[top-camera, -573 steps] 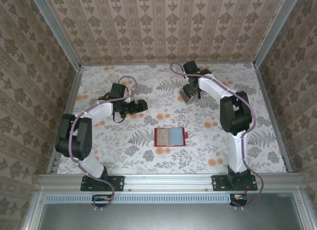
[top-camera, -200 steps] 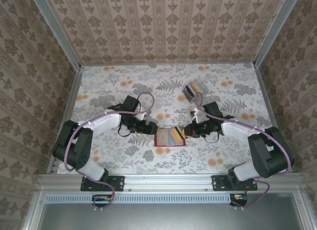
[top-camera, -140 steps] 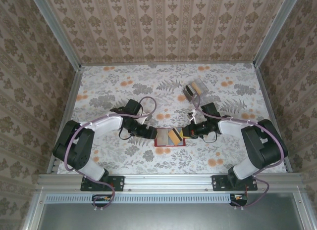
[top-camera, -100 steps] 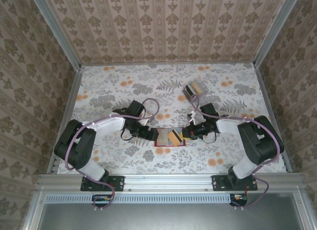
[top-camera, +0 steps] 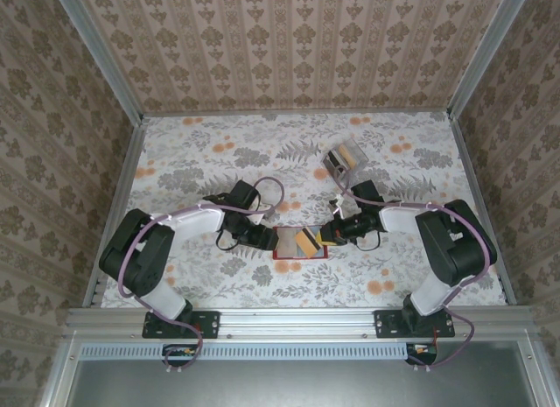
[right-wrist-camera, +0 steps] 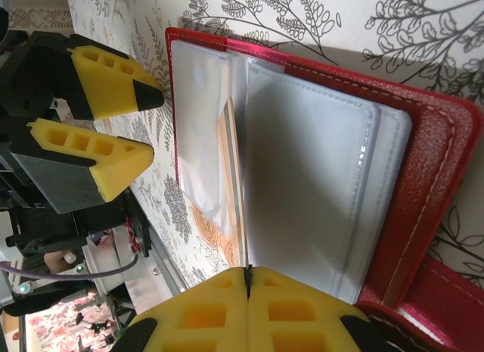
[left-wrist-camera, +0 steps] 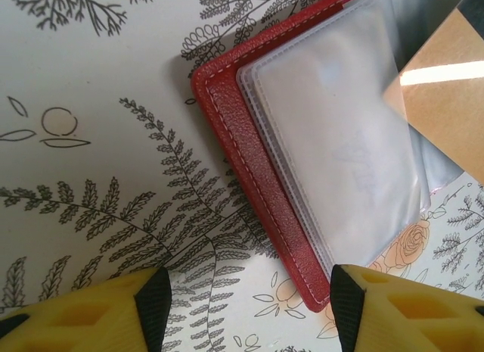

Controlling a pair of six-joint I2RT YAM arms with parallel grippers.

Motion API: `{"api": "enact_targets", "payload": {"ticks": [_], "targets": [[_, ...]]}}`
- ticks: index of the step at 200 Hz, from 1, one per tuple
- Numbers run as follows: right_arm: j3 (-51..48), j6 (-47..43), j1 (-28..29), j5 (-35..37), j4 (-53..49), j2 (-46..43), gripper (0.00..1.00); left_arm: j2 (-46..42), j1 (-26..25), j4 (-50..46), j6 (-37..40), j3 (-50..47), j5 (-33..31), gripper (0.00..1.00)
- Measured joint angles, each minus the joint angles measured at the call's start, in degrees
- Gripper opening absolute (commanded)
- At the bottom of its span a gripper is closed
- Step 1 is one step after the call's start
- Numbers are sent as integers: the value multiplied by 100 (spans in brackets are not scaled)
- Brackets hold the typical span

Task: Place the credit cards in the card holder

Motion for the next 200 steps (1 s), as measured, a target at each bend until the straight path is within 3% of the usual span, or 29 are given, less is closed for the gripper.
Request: {"api": "enact_targets", "payload": {"ticks": [67, 97, 132, 200], "targets": [[-577, 1200, 55, 140, 1722, 212, 0, -2, -2, 208, 0, -125, 0, 54], [-822, 1762, 389, 393, 2492, 245, 0, -42, -4, 306, 0, -188, 2, 52], [-933, 2149, 831, 828, 2964, 254, 0, -42, -57, 382, 0, -216, -11, 47], [-1434, 2848, 999, 1596, 3606, -107, 0, -85, -369, 603, 0, -302, -133, 41]]}}
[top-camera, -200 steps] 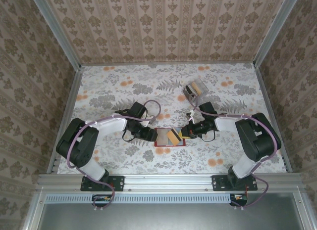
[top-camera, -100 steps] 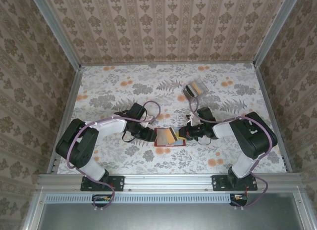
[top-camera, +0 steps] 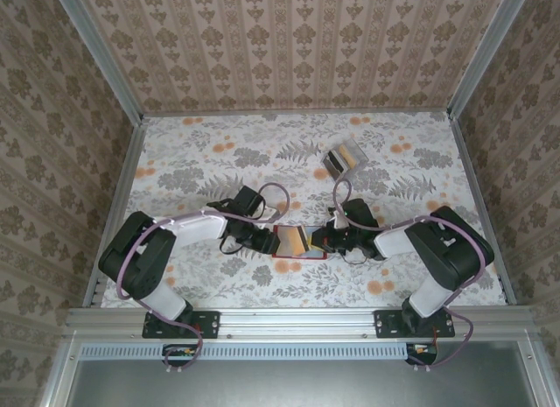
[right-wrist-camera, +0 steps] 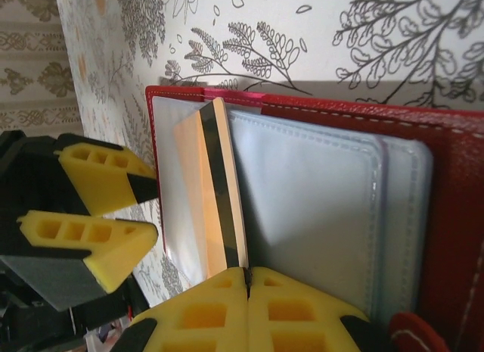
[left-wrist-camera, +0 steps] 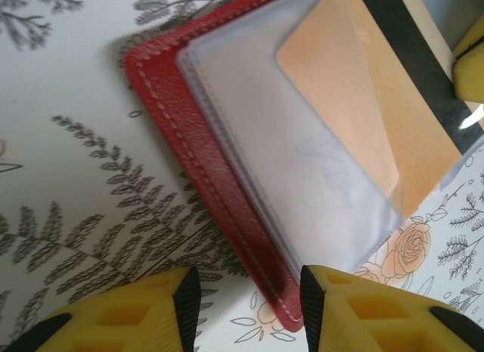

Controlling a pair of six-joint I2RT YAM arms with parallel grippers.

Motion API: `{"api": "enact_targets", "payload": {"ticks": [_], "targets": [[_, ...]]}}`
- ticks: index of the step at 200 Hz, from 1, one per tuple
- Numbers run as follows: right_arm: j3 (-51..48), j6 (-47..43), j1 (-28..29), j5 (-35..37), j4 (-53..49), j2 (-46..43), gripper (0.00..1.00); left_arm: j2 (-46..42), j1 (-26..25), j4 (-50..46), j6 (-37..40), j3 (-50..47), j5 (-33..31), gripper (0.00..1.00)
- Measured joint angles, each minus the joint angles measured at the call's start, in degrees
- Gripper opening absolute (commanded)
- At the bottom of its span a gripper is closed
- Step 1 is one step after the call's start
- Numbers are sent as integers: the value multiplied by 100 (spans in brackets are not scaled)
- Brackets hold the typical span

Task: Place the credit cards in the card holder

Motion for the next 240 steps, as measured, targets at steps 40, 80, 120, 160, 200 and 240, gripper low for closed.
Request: {"api": "enact_targets", "payload": {"ticks": [40, 80, 120, 160, 200, 240], "targets": [[-22, 267, 286, 577, 236, -20, 0, 0, -133, 79, 2, -37, 2, 37], [-33, 492, 538, 1104, 442, -20, 0, 0, -151, 140, 2, -70, 7, 35], [-31, 669, 866, 1569, 616, -2, 1, 0, -151, 214, -2, -107, 72, 35], [170, 750, 1139, 1755, 632, 140, 3, -11, -151, 328, -61, -168, 105, 35], [542, 704, 1215, 1757, 291, 365, 7, -83, -149, 455, -70, -271, 114, 35], [765, 474, 1252, 1759, -243, 269, 27, -339, -87, 678, -245, -557, 138, 35]]}}
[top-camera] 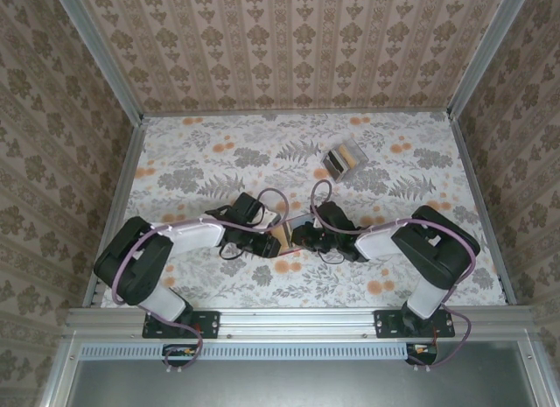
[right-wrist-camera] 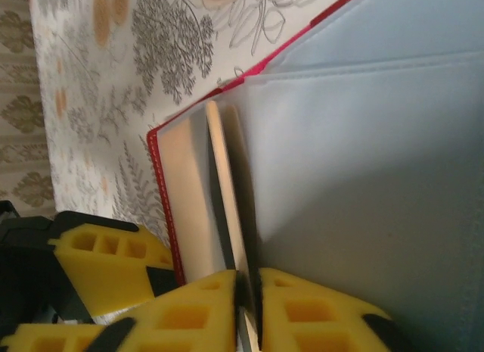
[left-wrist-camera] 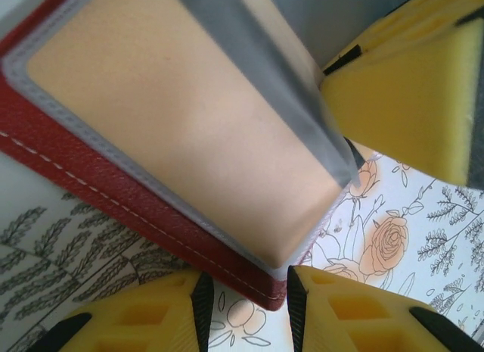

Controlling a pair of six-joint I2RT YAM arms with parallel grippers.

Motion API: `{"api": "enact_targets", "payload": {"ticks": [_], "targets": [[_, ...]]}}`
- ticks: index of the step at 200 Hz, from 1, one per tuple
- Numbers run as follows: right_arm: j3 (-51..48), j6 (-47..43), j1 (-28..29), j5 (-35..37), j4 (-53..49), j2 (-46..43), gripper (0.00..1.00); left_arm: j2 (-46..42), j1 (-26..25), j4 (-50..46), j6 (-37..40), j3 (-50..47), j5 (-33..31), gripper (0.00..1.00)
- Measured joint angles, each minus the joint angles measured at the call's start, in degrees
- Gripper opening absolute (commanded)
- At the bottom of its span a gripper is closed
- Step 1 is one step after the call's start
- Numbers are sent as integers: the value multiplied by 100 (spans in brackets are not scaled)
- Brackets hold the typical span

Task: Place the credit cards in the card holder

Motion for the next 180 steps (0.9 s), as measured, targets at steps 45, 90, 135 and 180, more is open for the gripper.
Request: {"api": "enact_targets", "payload": {"ticks": [45, 90, 135, 180], "targets": [[70, -505, 72, 142, -1272, -732, 41, -658, 85, -13, -216, -223, -24, 36], [476, -1226, -9, 546, -2903, -1521, 47, -831, 260, -17, -437, -225, -116, 39], [1727, -2535, -192, 1213, -4601, -1554, 56, -852, 625, -79, -658, -234, 0, 44], [2579, -3517, -232, 1781, -5598, -684, 57, -717, 793, -293, -688, -234, 380, 47]]}}
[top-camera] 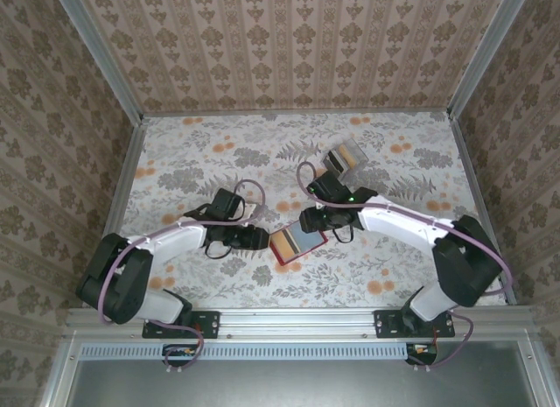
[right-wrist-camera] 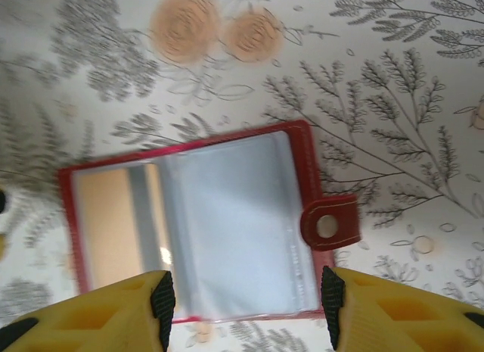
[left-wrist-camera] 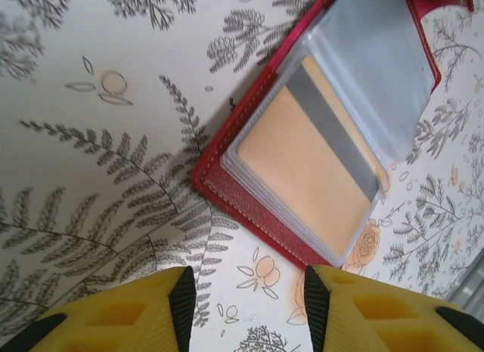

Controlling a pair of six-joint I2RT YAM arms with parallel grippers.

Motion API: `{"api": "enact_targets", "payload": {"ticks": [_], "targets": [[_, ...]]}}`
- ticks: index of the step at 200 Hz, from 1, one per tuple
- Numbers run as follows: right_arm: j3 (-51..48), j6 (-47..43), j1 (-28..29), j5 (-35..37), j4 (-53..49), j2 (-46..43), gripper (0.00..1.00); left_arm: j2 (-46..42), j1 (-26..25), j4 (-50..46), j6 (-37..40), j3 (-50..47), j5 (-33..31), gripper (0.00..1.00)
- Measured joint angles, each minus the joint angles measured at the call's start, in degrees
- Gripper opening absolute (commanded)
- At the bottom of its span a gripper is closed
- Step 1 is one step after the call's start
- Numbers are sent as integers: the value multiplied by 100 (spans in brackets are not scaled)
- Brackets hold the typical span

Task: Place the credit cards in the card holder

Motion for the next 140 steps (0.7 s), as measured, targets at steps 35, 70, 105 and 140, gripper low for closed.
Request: {"api": "enact_targets", "payload": {"ticks": [35, 70, 105, 140], "targets": [[348, -299, -9, 400, -433, 546, 56, 184, 0, -83, 7, 13, 210, 49], [654, -396, -90, 531, -560, 872, 35, 448, 0, -127, 9, 74, 374, 53], [649, -369, -251, 282, -535, 960, 3, 758, 0, -142, 9, 278, 636, 58], [492, -284, -310, 2, -350, 960, 0, 1045, 0, -170, 11, 584, 868, 58]]}}
